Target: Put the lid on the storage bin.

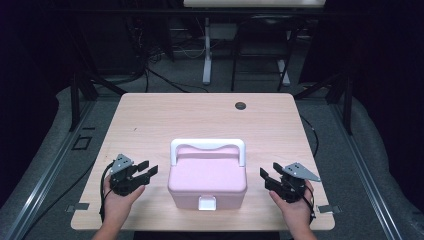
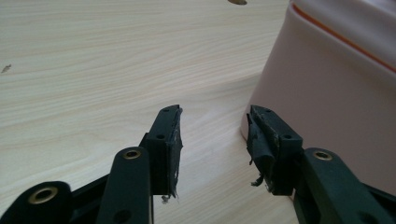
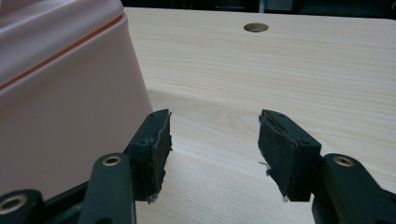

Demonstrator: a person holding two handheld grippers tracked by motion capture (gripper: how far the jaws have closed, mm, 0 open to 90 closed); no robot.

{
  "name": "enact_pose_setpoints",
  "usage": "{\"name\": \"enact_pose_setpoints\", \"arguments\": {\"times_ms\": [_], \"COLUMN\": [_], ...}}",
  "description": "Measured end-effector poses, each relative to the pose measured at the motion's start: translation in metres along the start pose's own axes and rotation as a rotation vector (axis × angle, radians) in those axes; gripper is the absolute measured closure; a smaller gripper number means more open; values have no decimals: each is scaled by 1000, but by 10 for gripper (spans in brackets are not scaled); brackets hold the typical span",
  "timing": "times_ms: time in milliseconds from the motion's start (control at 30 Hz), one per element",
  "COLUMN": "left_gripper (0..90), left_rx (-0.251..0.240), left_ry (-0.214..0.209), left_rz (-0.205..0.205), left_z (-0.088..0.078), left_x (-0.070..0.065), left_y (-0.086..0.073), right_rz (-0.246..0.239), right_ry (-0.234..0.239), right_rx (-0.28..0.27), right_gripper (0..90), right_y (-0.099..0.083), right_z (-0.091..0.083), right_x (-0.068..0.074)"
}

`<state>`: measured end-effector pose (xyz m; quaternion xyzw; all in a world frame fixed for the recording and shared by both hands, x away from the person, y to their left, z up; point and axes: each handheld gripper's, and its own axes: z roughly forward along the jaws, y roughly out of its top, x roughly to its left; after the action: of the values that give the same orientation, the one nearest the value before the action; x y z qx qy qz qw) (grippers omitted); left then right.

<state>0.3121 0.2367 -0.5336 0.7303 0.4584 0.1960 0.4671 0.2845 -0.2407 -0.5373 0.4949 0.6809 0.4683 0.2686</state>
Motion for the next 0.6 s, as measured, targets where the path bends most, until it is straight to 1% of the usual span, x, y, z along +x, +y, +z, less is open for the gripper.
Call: {"name": "enact_pose_setpoints", "arguments": {"times_ms": [33,67,167,333,400,433,500,533,600], "left_gripper": [530,528,526,524,519,517,512,510,507], "left_rx": [8,5,18,38,39,39,41,49,45], "left_ry": [0,-2,-3,-1,-7,-4,-5,-7,-4], "left_rz": [-6,-15,-26,-31,-37,-35,-33,-30,-33], "left_z": [0,1,4,9,9,10,11,11,13], "left_x": [1,1,3,4,4,3,2,2,1], "left_y": [-1,-2,-5,-8,-9,-9,-9,-9,-10], "right_rz": [-2,-3,-1,-4,6,7,-1,1,1], "right_ry": [1,-1,-4,-11,-10,-12,-14,-14,-13], "right_rx": [5,9,17,25,24,27,31,32,32], "right_gripper": [430,430,430,431,431,432,432,432,432], "right_y": [0,-1,-2,-4,-5,-5,-6,-6,-6], "right_z": [0,1,3,5,5,6,6,6,6], "right_x": [0,0,-1,-4,-4,-5,-5,-5,-5]}}
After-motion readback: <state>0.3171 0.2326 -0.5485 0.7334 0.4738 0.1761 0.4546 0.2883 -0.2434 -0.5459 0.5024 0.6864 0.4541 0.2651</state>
